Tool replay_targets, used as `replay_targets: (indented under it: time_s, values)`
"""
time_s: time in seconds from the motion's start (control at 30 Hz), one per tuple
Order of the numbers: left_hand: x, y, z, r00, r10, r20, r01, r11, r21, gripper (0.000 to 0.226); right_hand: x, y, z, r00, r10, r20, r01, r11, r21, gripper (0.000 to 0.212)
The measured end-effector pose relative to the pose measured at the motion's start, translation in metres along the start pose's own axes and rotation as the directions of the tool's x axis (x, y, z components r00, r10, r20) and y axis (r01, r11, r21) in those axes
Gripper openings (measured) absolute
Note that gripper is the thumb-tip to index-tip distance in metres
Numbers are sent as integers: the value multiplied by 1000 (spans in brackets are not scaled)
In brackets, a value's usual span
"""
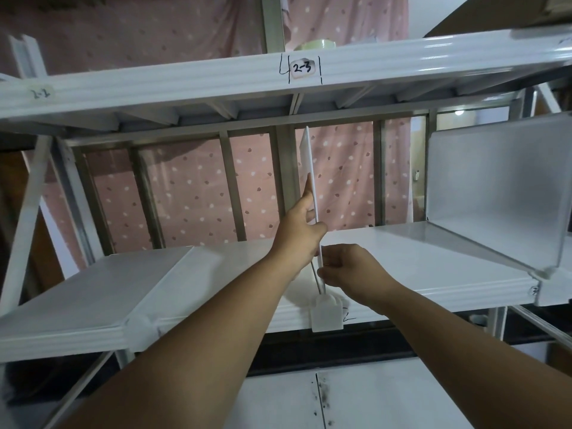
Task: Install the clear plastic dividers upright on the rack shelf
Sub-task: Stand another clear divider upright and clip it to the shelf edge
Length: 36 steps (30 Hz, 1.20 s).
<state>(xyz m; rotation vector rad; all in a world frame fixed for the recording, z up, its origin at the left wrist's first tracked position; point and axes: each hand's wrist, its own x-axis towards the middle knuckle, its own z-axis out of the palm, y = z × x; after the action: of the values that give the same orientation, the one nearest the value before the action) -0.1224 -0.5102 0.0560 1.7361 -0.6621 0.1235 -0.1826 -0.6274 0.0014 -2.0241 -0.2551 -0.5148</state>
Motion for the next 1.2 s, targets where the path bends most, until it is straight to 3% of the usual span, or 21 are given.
replay_targets:
  time_s: [0.43,0.73,1.2]
  values:
    - [1,-12,3,999,35,4,-35,995,99,94,-1,20,10,992,-89,-91,61,961,-268,19]
    - [-5,-20,13,999,51,-8,-50,993,107,92,-10,33,13,993,-94,-74,63,938,-340,23]
    - [-12,-28,15,998,62,-30,-57,985,163,84,-17,51,22,995,-47,-85,23,963,-267,18]
